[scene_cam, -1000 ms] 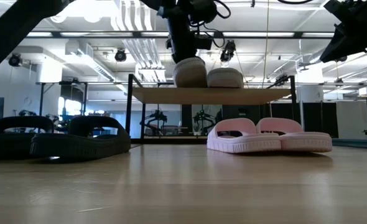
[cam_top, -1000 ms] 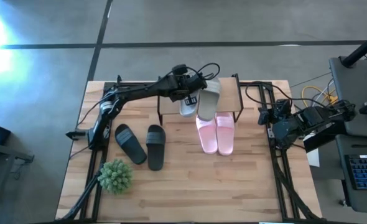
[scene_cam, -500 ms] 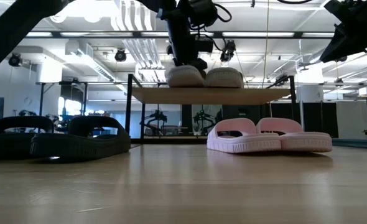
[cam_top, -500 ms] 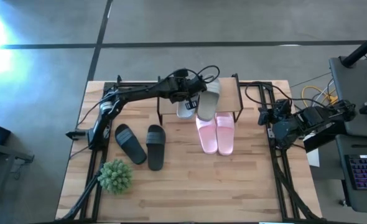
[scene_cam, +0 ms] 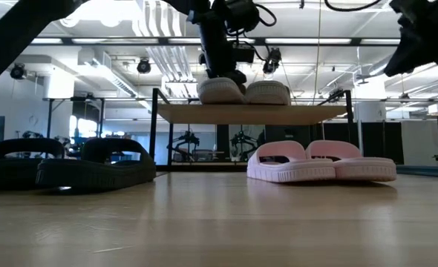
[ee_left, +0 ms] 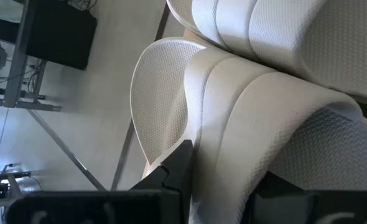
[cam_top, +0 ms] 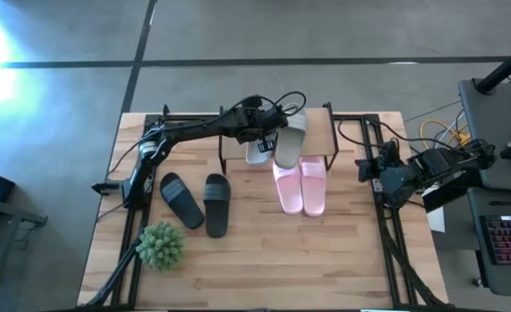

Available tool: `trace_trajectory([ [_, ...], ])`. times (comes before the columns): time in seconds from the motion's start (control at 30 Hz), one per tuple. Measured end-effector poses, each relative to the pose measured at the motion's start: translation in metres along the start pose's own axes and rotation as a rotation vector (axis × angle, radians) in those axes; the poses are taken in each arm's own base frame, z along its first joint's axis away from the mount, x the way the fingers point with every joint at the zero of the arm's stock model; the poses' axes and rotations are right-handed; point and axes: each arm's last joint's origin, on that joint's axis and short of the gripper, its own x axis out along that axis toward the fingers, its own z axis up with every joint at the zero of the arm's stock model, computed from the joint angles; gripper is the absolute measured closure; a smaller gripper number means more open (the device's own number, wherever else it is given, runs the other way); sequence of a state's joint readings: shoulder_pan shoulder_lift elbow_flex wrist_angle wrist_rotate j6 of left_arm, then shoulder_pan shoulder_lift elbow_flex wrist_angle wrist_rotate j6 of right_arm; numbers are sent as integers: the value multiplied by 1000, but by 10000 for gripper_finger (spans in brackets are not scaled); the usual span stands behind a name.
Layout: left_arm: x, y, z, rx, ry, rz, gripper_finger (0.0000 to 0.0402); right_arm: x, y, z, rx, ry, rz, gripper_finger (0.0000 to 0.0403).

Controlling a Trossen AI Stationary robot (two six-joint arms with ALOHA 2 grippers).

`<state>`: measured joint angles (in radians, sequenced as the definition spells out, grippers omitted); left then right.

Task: Pick and place slides into the shelf
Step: Put the gray slide on the shelf

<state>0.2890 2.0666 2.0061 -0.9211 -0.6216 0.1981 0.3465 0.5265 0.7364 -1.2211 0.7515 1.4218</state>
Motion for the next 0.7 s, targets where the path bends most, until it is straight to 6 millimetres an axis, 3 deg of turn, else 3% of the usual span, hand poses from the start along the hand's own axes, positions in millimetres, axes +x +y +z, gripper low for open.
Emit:
trace_trajectory([
  [0.27,-12,4,-1,78,-13,-15,353,-4,29,8,-16,-80,234,374],
  [0.57,-15,-7,-7,109,0,-48,353,-4,30,11,-5,-151,223,374],
  [0.7,-8,-11,-8,84,-5,73,353,-4,30,11,-7,-150,220,374],
])
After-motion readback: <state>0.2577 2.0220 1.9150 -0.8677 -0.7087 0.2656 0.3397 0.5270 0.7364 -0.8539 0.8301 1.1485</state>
